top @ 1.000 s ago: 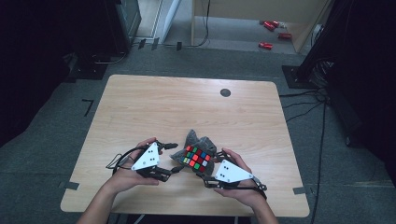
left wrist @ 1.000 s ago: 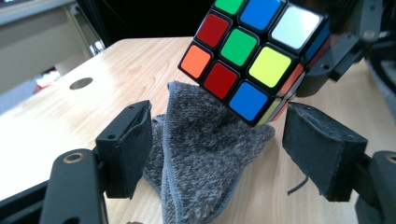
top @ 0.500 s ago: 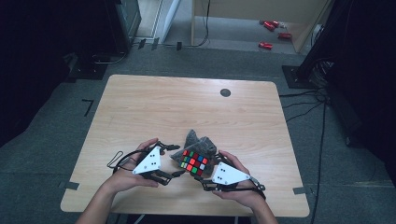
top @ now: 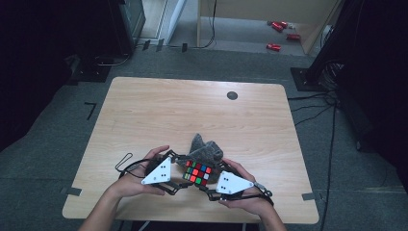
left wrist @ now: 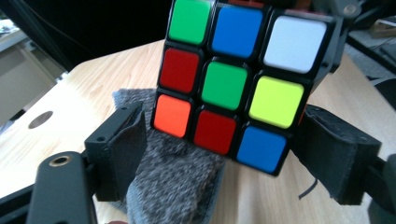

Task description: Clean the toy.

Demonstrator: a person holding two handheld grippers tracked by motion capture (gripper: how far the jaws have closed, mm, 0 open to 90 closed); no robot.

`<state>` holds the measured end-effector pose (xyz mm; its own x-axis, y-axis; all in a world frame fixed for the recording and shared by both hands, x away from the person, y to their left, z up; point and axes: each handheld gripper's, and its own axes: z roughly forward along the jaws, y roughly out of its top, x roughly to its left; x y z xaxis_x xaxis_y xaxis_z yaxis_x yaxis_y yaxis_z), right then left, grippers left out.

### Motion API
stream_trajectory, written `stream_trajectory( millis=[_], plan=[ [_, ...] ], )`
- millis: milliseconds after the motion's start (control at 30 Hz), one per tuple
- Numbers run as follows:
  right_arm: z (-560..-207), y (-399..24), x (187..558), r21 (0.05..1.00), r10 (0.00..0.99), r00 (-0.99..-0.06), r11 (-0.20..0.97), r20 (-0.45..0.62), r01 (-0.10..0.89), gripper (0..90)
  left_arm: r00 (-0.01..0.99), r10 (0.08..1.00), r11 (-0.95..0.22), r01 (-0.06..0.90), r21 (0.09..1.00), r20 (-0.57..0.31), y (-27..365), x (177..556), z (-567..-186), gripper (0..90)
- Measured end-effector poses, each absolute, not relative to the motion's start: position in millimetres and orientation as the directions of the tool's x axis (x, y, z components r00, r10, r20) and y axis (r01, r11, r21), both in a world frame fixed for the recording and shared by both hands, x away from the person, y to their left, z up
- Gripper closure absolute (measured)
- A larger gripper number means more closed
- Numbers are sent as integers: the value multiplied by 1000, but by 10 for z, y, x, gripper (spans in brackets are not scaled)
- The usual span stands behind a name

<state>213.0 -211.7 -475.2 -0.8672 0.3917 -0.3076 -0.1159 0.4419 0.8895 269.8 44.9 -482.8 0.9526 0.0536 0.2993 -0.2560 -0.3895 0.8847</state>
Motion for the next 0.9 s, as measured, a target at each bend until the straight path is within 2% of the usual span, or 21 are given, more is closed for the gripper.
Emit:
stream_trajectory(
  millis=[400,500,667,800,900],
  plan=[
    [-4778,-2200,2156,892,383,-872,437,-304,-119,344,944,38,-382,-289,878,327,476,2701,-4807,301],
    [-4790,-2224,2169,890,396,-866,442,-306,-113,344,952,48,-365,-265,892,303,490,2708,-4782,334],
    [-4795,-2230,2159,886,374,-873,446,-314,-128,347,961,37,-391,-239,889,275,471,2689,-4809,332],
    [-4793,-2217,2142,887,354,-882,441,-311,-136,347,954,26,-442,-257,859,299,431,2670,-4865,260],
    [-4764,-2226,2154,901,375,-879,417,-293,-122,348,949,32,-448,-267,853,313,426,2669,-4877,257]
  ],
)
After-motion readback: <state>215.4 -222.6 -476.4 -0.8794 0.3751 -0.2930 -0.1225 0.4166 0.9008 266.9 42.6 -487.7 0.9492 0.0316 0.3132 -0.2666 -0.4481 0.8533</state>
